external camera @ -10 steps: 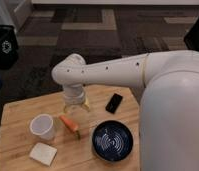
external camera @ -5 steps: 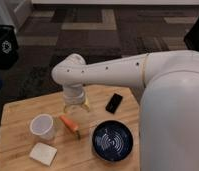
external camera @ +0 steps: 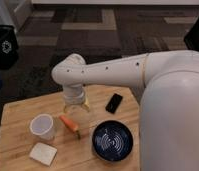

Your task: Drag the pepper across the table

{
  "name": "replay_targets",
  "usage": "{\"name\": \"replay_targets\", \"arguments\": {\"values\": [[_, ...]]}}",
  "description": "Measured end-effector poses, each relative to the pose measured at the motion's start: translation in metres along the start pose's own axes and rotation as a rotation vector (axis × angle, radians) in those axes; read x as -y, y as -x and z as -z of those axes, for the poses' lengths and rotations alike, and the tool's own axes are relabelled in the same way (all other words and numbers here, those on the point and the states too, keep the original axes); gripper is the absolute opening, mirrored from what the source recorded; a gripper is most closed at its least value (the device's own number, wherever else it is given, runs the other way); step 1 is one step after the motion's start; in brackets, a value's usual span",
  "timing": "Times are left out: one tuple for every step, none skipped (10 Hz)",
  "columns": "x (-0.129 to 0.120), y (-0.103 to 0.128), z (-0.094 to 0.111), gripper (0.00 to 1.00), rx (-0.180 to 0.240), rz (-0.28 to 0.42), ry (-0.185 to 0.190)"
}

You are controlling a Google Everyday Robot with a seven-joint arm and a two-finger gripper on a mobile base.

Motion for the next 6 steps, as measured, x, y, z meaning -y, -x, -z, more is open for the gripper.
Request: {"name": "replay_targets", "arguments": {"values": [[0.0048,0.0016,-0.0006,0.65,0.004,0.018,-0.017],[0.0086,0.0047,0.0001,0.65,0.018,0.040,-0.030],[0.0118,0.0066,0.0006,0.65,0.028,0.060,-0.038],[0.0142,0.0078,0.0023,0.65,0.041,0.093,-0.045],[0.0139,0.0094,0.0032,0.65,0.058,0.130,-0.041],[0.0127,0.0090,0.0044,0.65,0.069,0.189,-0.031]]}}
